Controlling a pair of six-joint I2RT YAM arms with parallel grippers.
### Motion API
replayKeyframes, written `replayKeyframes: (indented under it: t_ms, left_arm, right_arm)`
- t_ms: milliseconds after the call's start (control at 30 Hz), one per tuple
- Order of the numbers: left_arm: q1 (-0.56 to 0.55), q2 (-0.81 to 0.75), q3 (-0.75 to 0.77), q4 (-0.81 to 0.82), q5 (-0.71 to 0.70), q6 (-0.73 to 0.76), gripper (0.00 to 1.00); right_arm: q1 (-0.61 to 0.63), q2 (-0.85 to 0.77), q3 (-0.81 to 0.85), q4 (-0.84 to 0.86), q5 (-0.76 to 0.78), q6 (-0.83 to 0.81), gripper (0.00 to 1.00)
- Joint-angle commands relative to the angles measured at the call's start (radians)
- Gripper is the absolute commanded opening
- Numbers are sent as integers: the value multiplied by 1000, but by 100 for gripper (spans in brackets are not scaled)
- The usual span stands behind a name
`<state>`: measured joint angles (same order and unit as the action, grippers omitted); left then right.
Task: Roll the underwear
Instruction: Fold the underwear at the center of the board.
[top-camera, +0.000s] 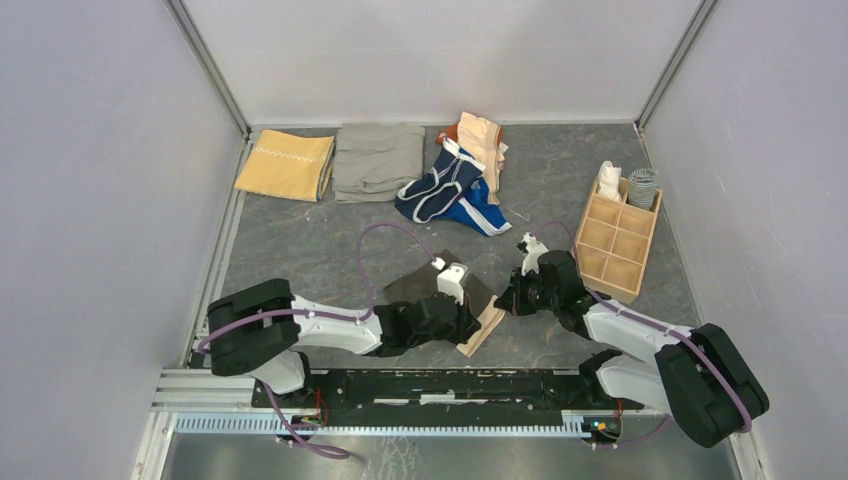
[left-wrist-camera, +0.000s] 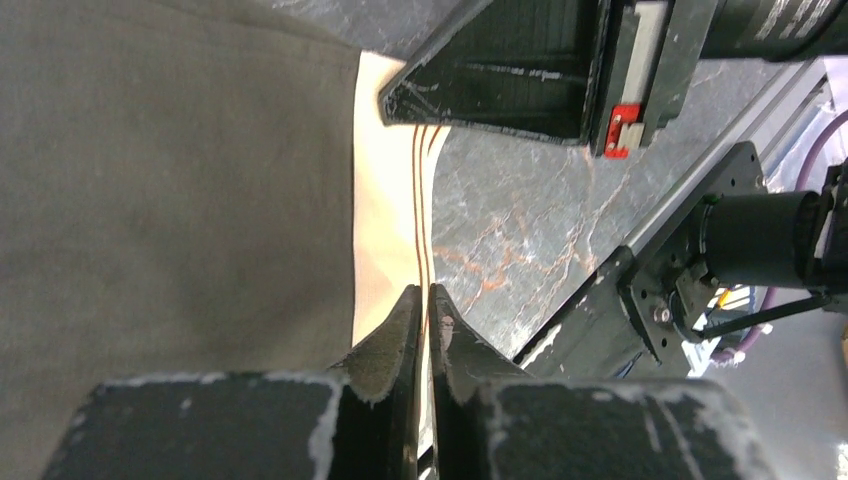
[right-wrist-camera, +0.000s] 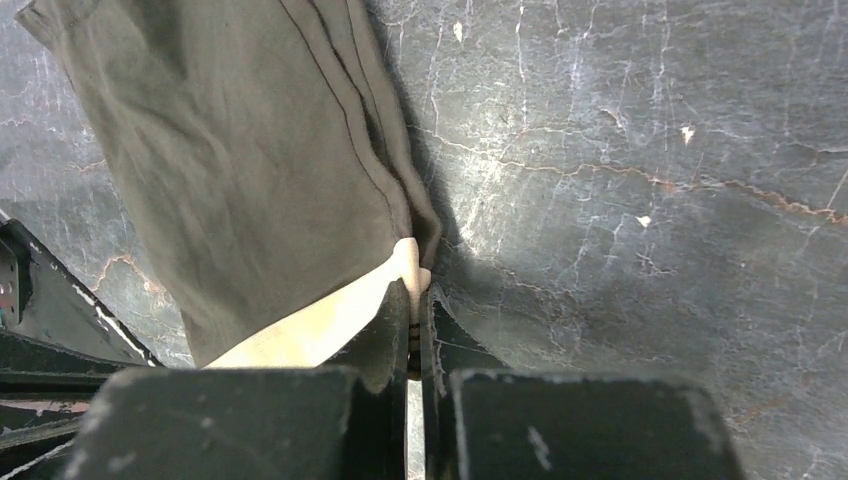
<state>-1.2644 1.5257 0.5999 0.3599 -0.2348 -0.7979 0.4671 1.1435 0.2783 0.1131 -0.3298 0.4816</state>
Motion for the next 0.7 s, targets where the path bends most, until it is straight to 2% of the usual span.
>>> replayKeyframes:
  t_ms: [0,233,667]
  left_arm:
    - [10,43,52,79,-1,-18,10]
    - [11,112,73,99,43,-18,2]
    - [11,210,11,167,49,-57,2]
  right_arm:
    - [6,-18,18,-36,30,-33,0]
    - [6,-14,20,-39,27,-41,0]
    - [7,-47,53,-58,10,-107,0]
